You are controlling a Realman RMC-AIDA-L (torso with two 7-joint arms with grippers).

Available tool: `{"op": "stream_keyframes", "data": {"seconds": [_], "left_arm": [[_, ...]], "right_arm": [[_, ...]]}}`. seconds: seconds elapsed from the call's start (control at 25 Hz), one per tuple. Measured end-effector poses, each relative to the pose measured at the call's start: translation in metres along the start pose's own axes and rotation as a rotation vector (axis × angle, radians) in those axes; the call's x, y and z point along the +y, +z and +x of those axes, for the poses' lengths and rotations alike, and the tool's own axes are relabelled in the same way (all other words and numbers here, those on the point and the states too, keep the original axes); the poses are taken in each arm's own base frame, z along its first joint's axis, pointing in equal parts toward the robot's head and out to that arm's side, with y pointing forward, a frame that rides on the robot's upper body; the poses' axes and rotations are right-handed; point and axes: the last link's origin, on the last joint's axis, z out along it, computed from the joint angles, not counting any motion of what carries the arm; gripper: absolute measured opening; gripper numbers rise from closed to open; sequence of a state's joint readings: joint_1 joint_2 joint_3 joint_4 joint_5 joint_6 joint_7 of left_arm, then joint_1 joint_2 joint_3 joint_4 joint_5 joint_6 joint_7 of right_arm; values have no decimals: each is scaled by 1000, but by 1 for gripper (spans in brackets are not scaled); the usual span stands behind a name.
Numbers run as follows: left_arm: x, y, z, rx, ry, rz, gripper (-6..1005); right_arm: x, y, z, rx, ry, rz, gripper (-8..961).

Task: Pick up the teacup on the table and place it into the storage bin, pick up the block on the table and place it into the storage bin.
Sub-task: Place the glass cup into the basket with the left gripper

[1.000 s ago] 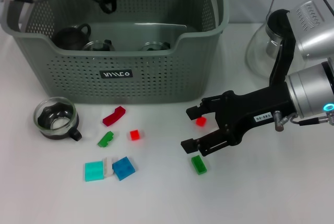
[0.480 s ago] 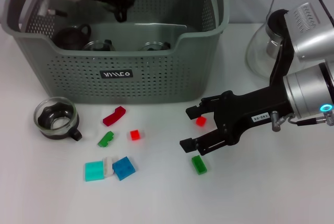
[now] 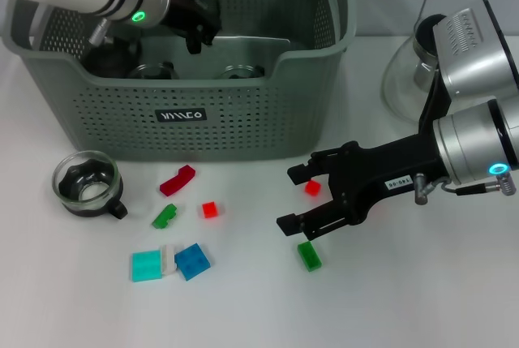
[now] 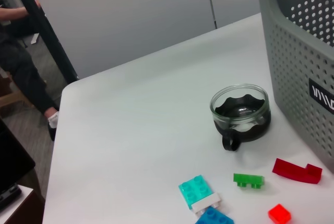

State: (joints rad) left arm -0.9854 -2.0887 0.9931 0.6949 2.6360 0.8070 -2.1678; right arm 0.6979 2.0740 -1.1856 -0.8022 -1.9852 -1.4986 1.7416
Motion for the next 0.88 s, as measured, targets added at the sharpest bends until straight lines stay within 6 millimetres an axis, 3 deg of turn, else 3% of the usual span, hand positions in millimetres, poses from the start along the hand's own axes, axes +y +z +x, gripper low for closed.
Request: {"op": "stream_keyframes", "data": {"seconds": [0.88], "left_arm": [[13,6,-11,-32,26,-19,68]], "right_arm": [[-1,2,3,-3,2,9,935]]}}
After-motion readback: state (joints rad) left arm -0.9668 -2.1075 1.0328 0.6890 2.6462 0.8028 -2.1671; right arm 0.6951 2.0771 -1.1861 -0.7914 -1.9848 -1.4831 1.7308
